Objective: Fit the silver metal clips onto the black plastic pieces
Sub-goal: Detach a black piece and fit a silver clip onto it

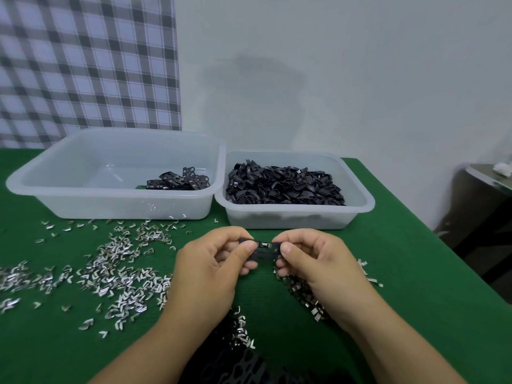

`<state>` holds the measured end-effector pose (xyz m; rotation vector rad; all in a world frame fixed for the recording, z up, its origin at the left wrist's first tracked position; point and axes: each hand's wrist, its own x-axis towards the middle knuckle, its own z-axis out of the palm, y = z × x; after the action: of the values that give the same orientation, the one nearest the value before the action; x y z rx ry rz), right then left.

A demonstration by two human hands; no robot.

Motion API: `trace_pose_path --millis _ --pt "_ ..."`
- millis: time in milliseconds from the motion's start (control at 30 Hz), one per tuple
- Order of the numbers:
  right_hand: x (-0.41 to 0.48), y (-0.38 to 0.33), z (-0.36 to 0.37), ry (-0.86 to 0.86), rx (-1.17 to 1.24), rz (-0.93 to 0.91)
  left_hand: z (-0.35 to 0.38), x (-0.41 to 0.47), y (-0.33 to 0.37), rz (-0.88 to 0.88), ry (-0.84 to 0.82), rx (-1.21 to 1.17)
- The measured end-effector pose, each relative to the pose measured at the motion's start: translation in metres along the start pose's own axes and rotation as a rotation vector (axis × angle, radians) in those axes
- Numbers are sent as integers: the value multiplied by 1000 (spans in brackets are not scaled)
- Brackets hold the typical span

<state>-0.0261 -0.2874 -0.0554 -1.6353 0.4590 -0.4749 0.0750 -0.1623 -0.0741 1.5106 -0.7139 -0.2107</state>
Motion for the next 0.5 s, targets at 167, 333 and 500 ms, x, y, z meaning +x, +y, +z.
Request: trace_pose_path --millis 167,333,500 --pt "2 -3 2 23 -53 -44 1 -1 1 18 5 -17" --pt "1 -1 7 42 7 -70 0 0 1 31 45 -2" --pt "1 -4 8 21 -91 -53 1 -1 0 37 26 13"
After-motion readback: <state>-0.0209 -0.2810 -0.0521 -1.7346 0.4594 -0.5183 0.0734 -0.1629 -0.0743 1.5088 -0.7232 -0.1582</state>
